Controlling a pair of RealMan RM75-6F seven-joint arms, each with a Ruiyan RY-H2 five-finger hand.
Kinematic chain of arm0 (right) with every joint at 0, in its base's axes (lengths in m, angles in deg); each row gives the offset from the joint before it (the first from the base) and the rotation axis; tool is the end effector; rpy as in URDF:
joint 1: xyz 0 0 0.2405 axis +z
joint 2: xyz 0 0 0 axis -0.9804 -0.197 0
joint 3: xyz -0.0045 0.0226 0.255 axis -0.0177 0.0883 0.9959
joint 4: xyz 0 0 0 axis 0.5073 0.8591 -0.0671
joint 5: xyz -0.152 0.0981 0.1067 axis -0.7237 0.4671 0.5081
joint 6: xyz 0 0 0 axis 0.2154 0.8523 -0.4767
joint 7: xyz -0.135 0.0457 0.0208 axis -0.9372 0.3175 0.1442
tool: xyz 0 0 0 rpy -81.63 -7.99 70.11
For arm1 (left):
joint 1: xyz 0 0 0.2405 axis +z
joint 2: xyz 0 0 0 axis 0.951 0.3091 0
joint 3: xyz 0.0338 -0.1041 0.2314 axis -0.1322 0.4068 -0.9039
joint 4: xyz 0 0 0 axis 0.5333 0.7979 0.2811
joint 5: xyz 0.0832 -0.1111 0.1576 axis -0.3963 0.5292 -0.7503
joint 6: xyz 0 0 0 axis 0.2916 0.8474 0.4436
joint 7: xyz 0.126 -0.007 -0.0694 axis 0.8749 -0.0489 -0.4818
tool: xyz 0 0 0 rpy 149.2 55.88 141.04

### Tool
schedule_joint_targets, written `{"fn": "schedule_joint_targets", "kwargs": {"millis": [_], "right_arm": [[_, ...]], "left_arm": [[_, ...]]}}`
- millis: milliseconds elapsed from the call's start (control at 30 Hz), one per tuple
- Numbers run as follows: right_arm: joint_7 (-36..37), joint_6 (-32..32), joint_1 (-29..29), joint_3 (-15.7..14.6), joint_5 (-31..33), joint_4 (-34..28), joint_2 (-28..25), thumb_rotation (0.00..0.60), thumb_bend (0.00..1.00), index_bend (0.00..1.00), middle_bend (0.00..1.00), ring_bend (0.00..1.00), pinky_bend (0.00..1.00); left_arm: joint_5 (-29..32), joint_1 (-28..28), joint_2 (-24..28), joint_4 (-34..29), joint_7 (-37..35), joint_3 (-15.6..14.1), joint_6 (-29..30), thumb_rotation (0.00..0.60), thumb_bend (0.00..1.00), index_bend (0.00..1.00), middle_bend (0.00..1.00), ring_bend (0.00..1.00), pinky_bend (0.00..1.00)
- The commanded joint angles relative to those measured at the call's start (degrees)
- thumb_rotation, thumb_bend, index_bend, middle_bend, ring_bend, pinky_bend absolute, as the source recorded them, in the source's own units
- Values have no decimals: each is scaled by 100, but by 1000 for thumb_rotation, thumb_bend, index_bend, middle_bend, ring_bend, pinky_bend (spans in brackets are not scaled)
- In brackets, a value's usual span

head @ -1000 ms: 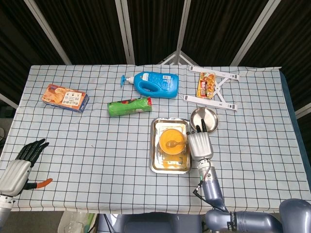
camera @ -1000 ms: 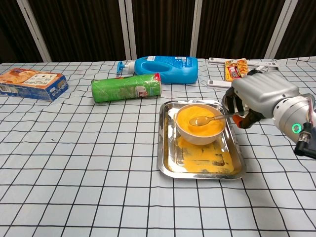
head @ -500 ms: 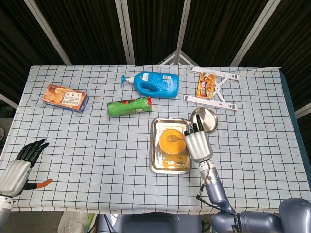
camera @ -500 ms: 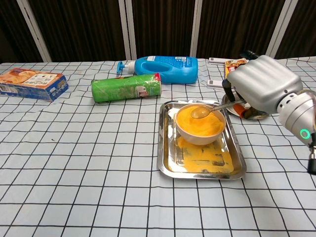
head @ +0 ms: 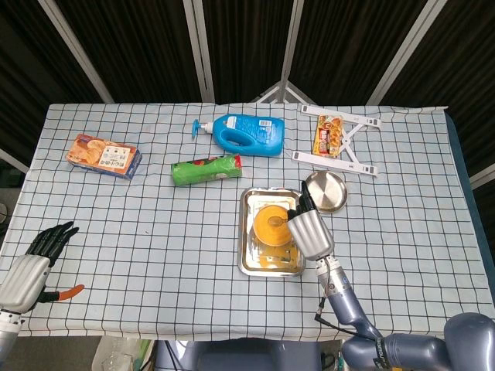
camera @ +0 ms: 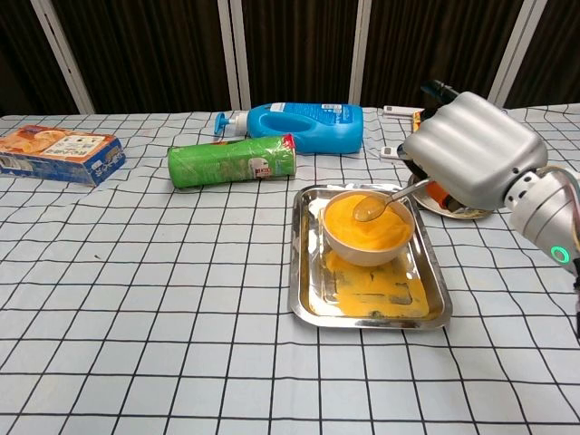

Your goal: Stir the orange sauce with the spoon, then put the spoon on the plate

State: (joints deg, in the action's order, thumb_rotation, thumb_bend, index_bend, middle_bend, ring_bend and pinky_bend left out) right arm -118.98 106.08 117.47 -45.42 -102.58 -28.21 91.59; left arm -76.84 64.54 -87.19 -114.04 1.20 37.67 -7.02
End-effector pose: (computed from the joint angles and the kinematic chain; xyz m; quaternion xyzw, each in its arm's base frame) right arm -0.1351 -0.2974 -0.0179 0.7509 -0.0236 0.2687 0.6028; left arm -0.2911 0.1678 0.1394 -0.6327 -0.4469 -0.4197 0.4731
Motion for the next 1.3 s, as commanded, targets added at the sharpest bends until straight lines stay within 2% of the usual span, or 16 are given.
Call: {"fn": "schedule_joint_targets", "kwargs": {"millis": [33,333,600,900,1300], "right_arm": [[-191,15,25,-27,-164,-43,-136,600,670,654,606,299,0],[-824,-115,75,-179,-543,-98,-462,600,670,655,606,299,0],[-878,-279,2,-272,-668,88,-407,600,670,655,606,299,0],[-967,-366,-80,-180,-626,182,-317,600,670,654,606,299,0],[-783,-424,-181,-38,-595,-171,-249,600,669,655,607,299,0]], "left_arm": [[-9,5,0,0,-3,1,17,600,0,0,0,0,0],[-27,8,-5,3,-1,-6,30,600,0,0,0,0,0],[-20,6,-4,-2,-2,-7,23,600,0,0,0,0,0],[-31,2,-6,4,-17,-8,25,600,0,0,0,0,0],[-36,5,-6,9,-26,-9,36,600,0,0,0,0,0]]}}
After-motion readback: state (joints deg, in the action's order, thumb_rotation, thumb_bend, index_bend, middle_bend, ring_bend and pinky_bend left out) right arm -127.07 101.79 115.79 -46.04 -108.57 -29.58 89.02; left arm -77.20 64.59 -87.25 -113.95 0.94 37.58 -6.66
